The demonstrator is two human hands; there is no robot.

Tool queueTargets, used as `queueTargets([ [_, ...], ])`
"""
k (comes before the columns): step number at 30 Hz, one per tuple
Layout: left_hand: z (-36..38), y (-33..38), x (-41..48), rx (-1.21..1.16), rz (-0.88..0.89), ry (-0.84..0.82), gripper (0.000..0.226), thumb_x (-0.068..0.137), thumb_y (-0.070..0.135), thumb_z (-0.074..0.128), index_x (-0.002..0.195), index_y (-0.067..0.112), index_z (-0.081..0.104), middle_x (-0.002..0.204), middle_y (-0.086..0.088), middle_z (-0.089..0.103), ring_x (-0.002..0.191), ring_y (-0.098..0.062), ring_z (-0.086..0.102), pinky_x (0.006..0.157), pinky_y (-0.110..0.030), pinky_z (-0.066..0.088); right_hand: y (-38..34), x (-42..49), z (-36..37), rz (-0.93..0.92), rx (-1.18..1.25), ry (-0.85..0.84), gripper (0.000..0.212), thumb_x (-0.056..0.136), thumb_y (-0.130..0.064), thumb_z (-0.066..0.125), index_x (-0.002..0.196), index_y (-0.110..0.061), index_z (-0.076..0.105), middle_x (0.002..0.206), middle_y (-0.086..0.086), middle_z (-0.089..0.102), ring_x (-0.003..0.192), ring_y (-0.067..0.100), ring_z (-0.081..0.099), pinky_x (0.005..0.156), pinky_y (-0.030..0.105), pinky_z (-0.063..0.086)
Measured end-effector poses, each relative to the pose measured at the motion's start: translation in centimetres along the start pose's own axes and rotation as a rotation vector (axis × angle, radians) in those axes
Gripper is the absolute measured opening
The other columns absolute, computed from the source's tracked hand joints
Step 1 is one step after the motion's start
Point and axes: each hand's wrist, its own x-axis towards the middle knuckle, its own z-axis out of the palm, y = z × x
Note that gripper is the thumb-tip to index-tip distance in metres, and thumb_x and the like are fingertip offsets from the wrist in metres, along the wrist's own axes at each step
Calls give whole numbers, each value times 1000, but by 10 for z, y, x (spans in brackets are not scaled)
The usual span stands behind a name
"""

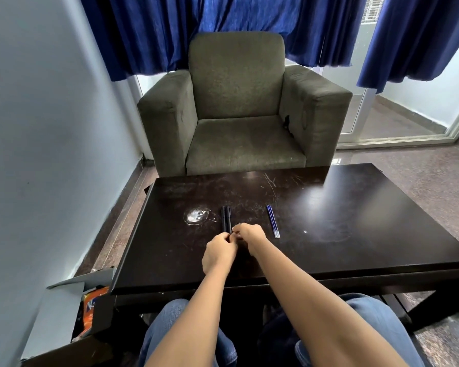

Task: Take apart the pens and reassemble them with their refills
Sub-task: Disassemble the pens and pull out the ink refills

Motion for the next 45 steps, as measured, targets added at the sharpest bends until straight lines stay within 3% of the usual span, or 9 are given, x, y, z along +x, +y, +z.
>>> queueTargets([
  [5,15,-11,4,-10,-77,-8,48,89,60,38,100,26,69,100,-3,69,93,-27,65,74,-33,51,-14,19,-6,-21,-16,83,25,75,-21,68,91,-2,69,79,8,65,55,16,48,47,27,37],
  [13,6,-15,20,-392,-117,-18,33,89,24,36,77,19,66,96,-8,65,89,-27,60,74,-32,45,-18,26,-22,-159,-671,45,33,77,-38,73,88,-10,60,89,4,67,80,23,62,67,28,46],
  [20,4,-14,26,-543,-139,-72,27,89,16,36,79,14,61,69,-2,58,58,-17,49,55,-26,39,-14,23,-20,-219,-801,81,42,78,-49,70,79,-11,52,93,6,60,92,27,63,72,30,47],
  [24,-1,-10,21,-516,-38,-49,26,92,22,39,84,16,63,70,1,60,57,-15,51,56,-26,41,-24,17,-32,-269,-610,101,45,83,-53,61,83,-8,61,80,5,59,70,22,60,65,27,44],
  [28,-3,1,14,-423,72,-39,28,96,29,43,87,15,66,76,-1,65,62,-13,55,54,-24,40,-29,0,-32,-160,-136,-180,39,84,-49,65,78,-11,66,64,-2,58,48,6,46,47,17,38],
  [33,-5,18,0,-280,190,-37,37,99,32,41,93,7,66,87,-9,65,72,-17,56,57,-26,36,-29,-19,-27,-141,22,-213,16,86,-23,69,79,-8,68,65,4,56,50,11,44,52,24,39],
  [36,-9,26,-8,-298,224,-15,37,100,30,38,89,8,65,76,-2,60,63,-10,52,53,-22,35,-37,-29,-31,-162,105,-230,15,90,-14,62,77,-11,69,69,2,60,52,11,46,48,22,37],
  [40,-17,36,-15,-551,115,-142,38,99,30,41,67,15,57,54,5,48,46,-8,39,43,-22,30,-43,-45,-42,-180,225,-324,15,92,-7,57,81,-7,67,72,3,61,38,3,53,40,17,42],
  [45,-37,44,-16,-971,-57,-503,41,102,34,36,66,17,46,40,11,32,31,0,22,31,-13,13,-50,-51,-56,-287,211,-464,15,94,-8,54,84,-9,66,73,0,65,44,5,51,51,18,44],
])
